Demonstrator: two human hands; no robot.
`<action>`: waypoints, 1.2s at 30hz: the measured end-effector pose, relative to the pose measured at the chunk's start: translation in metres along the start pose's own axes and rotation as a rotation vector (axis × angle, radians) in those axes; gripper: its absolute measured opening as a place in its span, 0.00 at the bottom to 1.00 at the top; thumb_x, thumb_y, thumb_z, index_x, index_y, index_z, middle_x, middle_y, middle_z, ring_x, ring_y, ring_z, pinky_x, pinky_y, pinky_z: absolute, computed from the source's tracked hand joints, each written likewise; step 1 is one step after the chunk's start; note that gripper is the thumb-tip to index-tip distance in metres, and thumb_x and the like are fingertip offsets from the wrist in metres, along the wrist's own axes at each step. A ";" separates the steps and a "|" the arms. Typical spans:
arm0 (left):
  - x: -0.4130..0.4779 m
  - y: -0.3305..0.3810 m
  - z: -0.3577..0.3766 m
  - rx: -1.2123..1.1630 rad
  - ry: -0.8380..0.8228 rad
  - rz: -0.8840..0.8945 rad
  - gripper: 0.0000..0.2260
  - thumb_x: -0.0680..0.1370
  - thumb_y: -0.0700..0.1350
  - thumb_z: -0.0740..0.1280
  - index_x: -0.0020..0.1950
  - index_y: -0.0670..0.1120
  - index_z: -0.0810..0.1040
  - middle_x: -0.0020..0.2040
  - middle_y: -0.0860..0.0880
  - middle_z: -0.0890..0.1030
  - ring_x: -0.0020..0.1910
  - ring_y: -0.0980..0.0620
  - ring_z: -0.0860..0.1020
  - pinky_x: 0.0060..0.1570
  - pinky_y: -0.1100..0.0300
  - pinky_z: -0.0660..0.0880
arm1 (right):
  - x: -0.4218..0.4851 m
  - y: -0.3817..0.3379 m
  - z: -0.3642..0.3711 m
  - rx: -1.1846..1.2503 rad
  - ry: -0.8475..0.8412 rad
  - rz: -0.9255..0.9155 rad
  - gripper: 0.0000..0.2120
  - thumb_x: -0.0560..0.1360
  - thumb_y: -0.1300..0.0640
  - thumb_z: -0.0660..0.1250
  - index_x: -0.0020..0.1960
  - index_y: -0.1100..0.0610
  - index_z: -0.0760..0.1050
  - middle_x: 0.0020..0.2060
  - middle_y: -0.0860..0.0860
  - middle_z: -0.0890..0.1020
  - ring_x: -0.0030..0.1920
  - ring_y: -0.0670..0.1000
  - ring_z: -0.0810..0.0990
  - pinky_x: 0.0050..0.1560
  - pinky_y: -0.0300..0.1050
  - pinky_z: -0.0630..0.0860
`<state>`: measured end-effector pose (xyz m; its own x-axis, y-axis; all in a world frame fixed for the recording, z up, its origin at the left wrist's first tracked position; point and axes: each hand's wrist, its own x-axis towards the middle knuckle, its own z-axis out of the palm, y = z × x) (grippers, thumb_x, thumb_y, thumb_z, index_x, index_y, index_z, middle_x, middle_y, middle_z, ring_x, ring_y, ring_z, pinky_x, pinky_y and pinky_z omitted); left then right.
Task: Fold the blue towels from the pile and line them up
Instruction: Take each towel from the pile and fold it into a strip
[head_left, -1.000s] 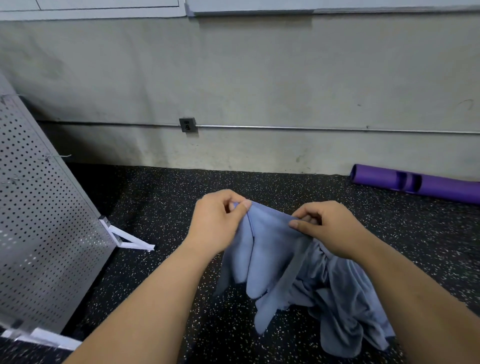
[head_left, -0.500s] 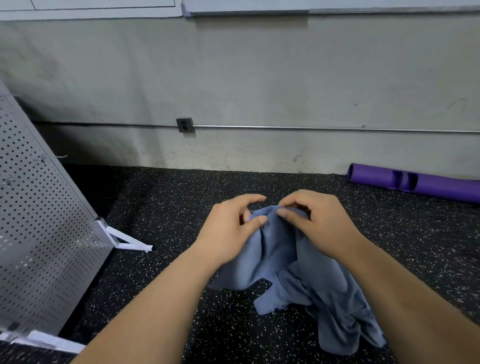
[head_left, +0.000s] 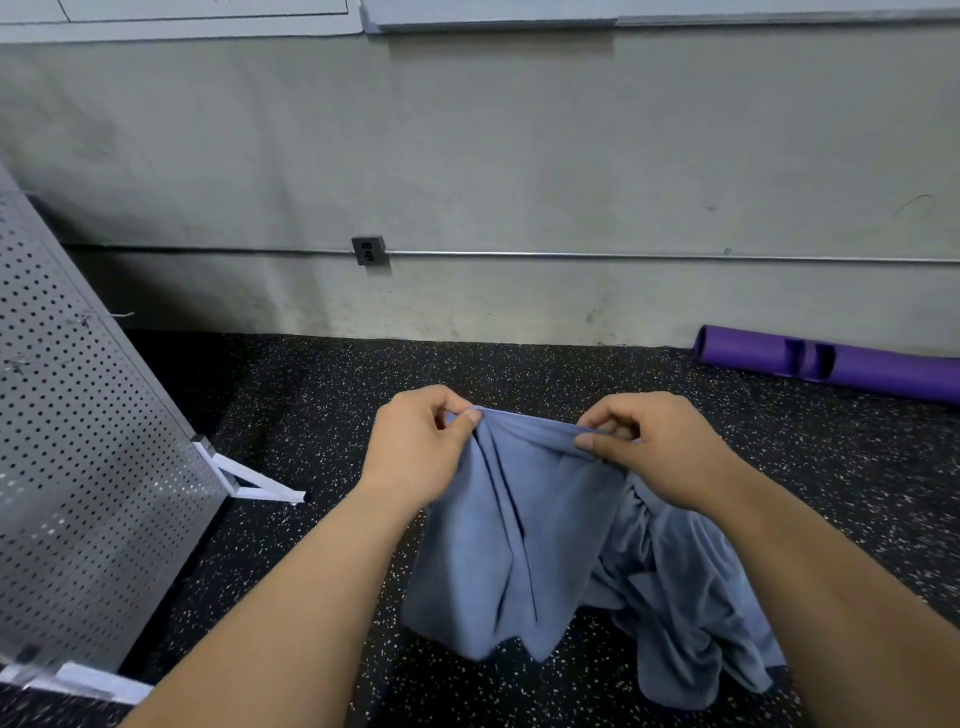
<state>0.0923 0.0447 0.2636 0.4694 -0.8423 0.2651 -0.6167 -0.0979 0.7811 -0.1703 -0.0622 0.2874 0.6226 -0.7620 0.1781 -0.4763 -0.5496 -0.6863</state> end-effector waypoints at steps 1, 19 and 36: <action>0.001 -0.002 -0.001 0.028 0.009 -0.017 0.06 0.78 0.49 0.76 0.41 0.55 0.85 0.34 0.57 0.82 0.31 0.59 0.76 0.35 0.61 0.71 | 0.000 0.002 -0.001 -0.029 0.024 0.005 0.05 0.75 0.52 0.79 0.45 0.43 0.85 0.36 0.41 0.85 0.37 0.50 0.82 0.38 0.35 0.76; -0.011 0.018 0.016 -0.057 -0.166 0.133 0.05 0.79 0.48 0.76 0.43 0.56 0.85 0.35 0.56 0.83 0.35 0.56 0.79 0.39 0.58 0.75 | -0.001 -0.019 0.013 -0.004 -0.013 -0.106 0.03 0.76 0.52 0.78 0.48 0.45 0.85 0.40 0.35 0.85 0.42 0.37 0.83 0.43 0.30 0.72; -0.018 0.024 0.019 0.035 -0.227 0.164 0.04 0.79 0.48 0.76 0.44 0.53 0.85 0.36 0.55 0.82 0.34 0.60 0.76 0.37 0.65 0.71 | -0.001 -0.023 0.016 -0.025 -0.036 -0.067 0.02 0.77 0.50 0.77 0.48 0.43 0.86 0.37 0.34 0.84 0.38 0.37 0.80 0.38 0.31 0.69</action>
<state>0.0570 0.0476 0.2667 0.2106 -0.9450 0.2501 -0.6964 0.0345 0.7168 -0.1503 -0.0431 0.2913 0.6750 -0.7110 0.1973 -0.4481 -0.6075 -0.6559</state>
